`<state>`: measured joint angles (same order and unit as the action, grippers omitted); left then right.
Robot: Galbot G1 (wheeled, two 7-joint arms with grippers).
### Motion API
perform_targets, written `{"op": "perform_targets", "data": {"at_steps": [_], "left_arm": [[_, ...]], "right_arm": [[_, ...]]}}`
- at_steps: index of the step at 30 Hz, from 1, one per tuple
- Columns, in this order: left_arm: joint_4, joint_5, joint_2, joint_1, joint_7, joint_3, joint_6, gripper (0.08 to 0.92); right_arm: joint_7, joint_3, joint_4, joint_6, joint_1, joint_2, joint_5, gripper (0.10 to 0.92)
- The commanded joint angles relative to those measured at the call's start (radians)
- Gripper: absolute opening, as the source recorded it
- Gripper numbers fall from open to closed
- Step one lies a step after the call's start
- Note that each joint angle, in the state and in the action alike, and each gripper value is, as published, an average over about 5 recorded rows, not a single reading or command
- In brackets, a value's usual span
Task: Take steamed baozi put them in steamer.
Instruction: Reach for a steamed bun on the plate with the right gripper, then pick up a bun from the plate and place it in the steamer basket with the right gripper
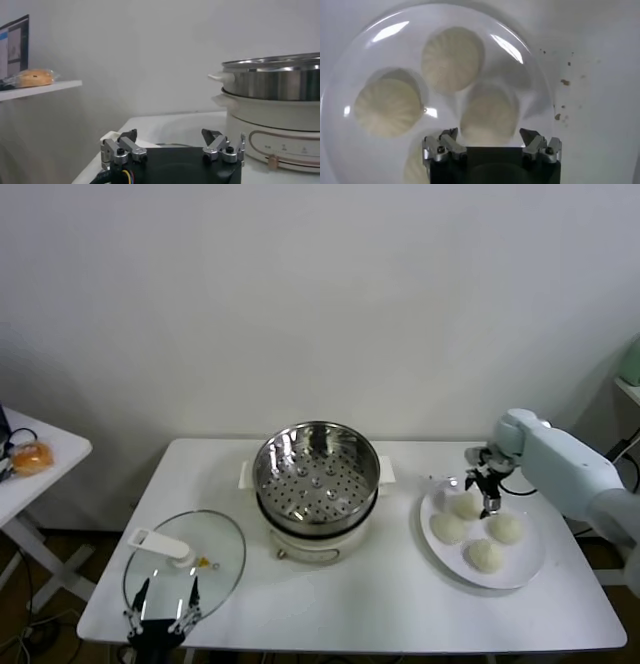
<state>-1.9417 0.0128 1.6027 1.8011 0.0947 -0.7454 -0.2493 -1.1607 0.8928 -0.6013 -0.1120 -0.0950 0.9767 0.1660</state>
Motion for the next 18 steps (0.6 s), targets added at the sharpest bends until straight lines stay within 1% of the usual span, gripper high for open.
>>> {"op": "perform_targets", "data": {"at_steps": [1, 6, 10, 15, 18], "left_arm": [[0.002, -0.002, -0.007, -0.001, -0.001, 0.000, -0.002, 0.823], [0.000, -0.005, -0.006, 0.000, -0.001, 0.000, -0.004, 0.823], [-0.003, -0.005, -0.005, 0.000, -0.002, -0.001, -0.004, 0.823], [-0.009, -0.003, -0.005, 0.000, -0.003, -0.003, -0.003, 0.823], [-0.009, -0.004, -0.005, 0.002, -0.004, -0.005, -0.003, 0.823]], "right_arm": [[0.014, -0.026, 0.029, -0.010, 0.009, 0.023, 0.014, 0.759], [0.011, -0.022, 0.021, -0.010, 0.015, 0.024, 0.019, 0.693], [0.008, -0.021, 0.021, -0.013, 0.008, 0.023, 0.024, 0.657], [-0.003, 0.019, -0.004, -0.025, -0.048, 0.014, -0.013, 0.645], [-0.011, 0.098, -0.054, -0.043, -0.128, -0.002, -0.080, 0.645]]}}
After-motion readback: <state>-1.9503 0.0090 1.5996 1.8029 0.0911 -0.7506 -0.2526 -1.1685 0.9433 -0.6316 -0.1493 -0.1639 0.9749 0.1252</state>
